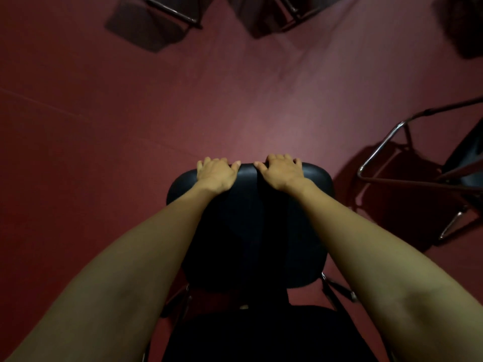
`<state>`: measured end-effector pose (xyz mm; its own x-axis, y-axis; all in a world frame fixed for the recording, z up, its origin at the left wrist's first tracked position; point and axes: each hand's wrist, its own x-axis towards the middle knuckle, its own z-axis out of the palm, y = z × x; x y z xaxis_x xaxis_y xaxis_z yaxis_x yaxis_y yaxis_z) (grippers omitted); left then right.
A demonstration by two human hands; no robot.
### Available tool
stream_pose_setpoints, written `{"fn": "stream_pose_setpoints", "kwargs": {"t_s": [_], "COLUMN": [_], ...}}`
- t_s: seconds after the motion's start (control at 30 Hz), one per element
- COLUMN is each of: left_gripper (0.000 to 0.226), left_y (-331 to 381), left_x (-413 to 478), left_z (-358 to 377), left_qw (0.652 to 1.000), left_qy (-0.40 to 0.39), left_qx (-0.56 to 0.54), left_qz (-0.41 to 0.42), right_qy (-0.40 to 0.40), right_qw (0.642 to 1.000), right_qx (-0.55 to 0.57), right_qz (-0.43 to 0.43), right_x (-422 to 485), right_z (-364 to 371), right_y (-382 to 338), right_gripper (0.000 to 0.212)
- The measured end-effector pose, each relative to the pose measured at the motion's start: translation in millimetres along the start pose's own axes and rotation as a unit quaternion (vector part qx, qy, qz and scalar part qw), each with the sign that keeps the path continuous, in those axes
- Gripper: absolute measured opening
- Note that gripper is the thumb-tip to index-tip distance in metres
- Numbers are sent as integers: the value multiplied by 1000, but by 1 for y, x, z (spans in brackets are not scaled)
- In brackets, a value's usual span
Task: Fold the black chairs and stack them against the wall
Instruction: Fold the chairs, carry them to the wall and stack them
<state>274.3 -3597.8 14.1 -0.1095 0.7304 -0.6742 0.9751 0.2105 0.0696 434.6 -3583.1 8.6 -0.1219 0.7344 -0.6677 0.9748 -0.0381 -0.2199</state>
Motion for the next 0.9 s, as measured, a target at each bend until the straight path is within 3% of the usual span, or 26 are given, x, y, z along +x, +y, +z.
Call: {"fn": "stream_pose_setpoints", "kwargs": {"t_s": [0.23,0.57,0.9], "left_gripper": [57,49,46], "left_y": [-6,-7,-18], "left_x": [-115,-237,-310], "left_z": [3,20,52], "left_qw": [998,996,995], "left_qy": [35,55,14], "left_qx": [-54,-67,-85], "left_qz": [6,22,41], "right_qy": [27,-21,-28], "right_qw": [999,995,991], "right_qx": [-13,-79,-99], "right_qz": [-30,-56,-86], "right_x": [-119,-236,-314], "right_z": [0,11,42], "right_y": [0,4,4], "right_gripper": [73,79,80]}}
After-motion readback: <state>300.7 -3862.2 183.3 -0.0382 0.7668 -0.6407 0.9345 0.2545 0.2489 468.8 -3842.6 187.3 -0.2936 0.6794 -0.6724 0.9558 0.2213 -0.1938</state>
